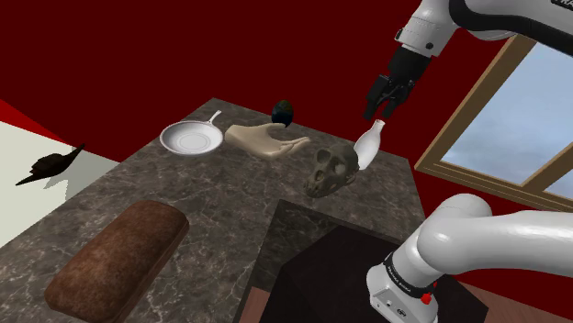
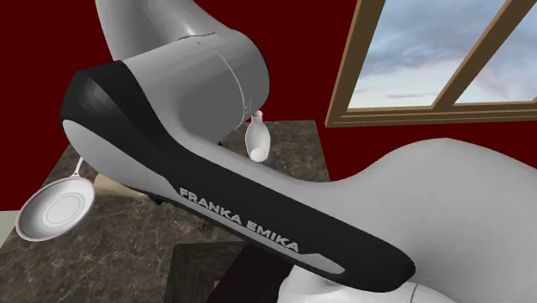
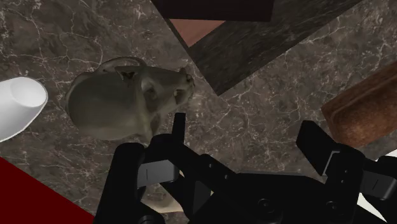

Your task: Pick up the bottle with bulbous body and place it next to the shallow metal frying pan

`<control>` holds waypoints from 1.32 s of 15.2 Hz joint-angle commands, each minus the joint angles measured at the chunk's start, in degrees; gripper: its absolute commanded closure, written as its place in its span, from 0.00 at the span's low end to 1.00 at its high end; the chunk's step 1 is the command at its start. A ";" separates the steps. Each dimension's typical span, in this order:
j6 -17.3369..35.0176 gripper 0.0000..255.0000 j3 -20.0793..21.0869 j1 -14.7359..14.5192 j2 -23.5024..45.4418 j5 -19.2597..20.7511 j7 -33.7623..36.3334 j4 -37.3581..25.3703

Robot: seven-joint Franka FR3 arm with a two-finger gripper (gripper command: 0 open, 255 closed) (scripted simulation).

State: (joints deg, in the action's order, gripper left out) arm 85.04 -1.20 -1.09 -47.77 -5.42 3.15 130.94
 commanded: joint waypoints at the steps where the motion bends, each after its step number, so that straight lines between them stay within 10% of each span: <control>1: 0.00 0.00 0.00 0.00 0.00 0.00 0.00 0.00; 20: 20.62 0.00 -22.13 4.62 13.73 13.96 -25.60 3.75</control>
State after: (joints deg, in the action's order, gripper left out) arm 104.59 -22.11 3.41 -35.20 8.11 -21.00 135.11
